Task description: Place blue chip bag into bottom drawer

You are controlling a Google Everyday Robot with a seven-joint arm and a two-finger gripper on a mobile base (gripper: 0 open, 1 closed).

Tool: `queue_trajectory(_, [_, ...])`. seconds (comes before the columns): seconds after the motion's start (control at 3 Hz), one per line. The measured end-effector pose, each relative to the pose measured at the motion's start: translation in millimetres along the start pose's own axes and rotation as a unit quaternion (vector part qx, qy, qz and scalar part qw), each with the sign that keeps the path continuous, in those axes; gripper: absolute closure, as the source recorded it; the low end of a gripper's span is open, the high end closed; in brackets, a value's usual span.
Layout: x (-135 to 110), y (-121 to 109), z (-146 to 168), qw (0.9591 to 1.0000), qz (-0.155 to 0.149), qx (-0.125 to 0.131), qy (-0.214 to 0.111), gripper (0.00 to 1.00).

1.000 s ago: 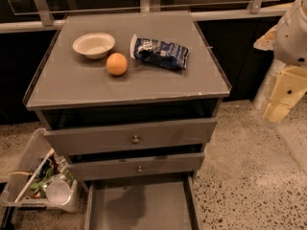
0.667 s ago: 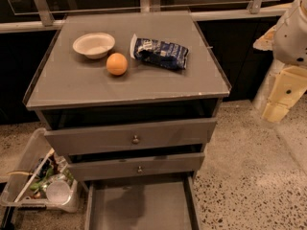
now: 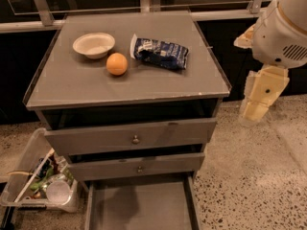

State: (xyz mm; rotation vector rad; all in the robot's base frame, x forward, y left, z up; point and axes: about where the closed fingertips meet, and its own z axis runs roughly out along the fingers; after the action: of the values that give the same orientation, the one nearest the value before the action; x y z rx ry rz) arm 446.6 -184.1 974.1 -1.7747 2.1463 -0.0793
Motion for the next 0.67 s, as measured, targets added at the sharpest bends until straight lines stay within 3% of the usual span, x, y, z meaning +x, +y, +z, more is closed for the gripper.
queue_trajectory(0.33, [-21, -9, 10, 0.9996, -0.017, 0.012, -0.020, 0.00])
queue_trajectory(0.67, [-46, -43, 28, 0.9976, -0.028, 0.039, -0.049, 0.00])
